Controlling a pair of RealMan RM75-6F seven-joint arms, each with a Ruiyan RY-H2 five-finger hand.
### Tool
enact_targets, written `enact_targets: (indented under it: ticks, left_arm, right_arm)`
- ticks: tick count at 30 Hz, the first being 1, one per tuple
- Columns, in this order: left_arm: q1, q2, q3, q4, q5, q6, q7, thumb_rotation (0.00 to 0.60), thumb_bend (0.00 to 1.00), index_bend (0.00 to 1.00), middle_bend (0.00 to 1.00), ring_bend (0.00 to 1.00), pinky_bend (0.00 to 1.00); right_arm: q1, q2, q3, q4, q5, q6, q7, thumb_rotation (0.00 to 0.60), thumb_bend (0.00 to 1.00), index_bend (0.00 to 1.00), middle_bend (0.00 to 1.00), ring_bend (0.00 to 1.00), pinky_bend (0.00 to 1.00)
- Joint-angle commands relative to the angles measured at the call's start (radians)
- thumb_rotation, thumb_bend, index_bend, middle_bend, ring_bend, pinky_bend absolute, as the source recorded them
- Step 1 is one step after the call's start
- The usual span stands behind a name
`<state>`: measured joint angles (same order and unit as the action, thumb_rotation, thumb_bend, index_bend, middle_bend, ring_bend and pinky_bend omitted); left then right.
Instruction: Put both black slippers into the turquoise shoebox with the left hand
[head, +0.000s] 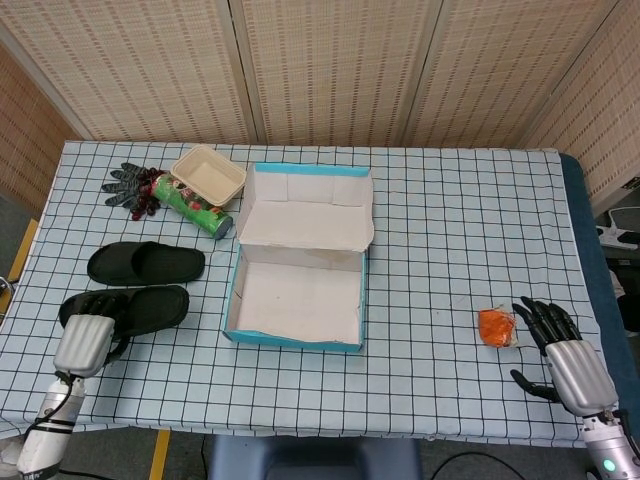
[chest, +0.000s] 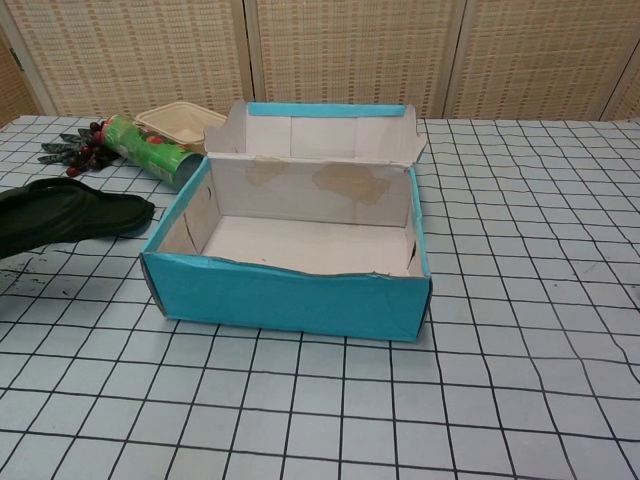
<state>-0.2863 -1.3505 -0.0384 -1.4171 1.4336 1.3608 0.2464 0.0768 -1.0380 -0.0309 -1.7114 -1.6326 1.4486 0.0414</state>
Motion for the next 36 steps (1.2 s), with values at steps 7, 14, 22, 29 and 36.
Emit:
enact_targets:
  ticks: [7,14,22,29,36]
  left_arm:
    - [-0.088,0.101,-0.073,-0.283,0.087,-0.006,0.101,0.600,0.60,0.62,0.70,0.62,0.54]
    - [-0.225,0.122,-0.158,-0.482,0.022,-0.165,0.224,0.600,0.60,0.62,0.71,0.62,0.54]
    - [-0.392,0.029,-0.237,-0.543,-0.156,-0.311,0.388,0.600,0.59,0.62,0.70,0.62,0.54]
    - [-0.511,-0.044,-0.268,-0.512,-0.332,-0.412,0.432,0.600,0.60,0.61,0.70,0.62,0.54]
    - [-0.634,-0.128,-0.294,-0.402,-0.490,-0.480,0.424,0.600,0.60,0.61,0.70,0.62,0.54]
  right_arm:
    - [0.001,0.000,-0.002,-0.003,-0.005,-0.001,-0.001,0.600,0.13,0.00,0.00,0.00,0.00]
    - [0.004,0.006,-0.001,-0.002,0.004,-0.008,0.014,0.600,0.13,0.00,0.00,0.00,0.00]
    - [0.009,0.016,0.008,0.005,0.024,-0.017,0.044,0.600,0.13,0.00,0.00,0.00,0.00]
    - [0.016,0.020,0.013,0.012,0.039,-0.030,0.062,0.600,0.13,0.00,0.00,0.00,0.00]
    - [0.029,0.020,0.015,0.020,0.054,-0.061,0.073,0.600,0.13,0.00,0.00,0.00,0.00]
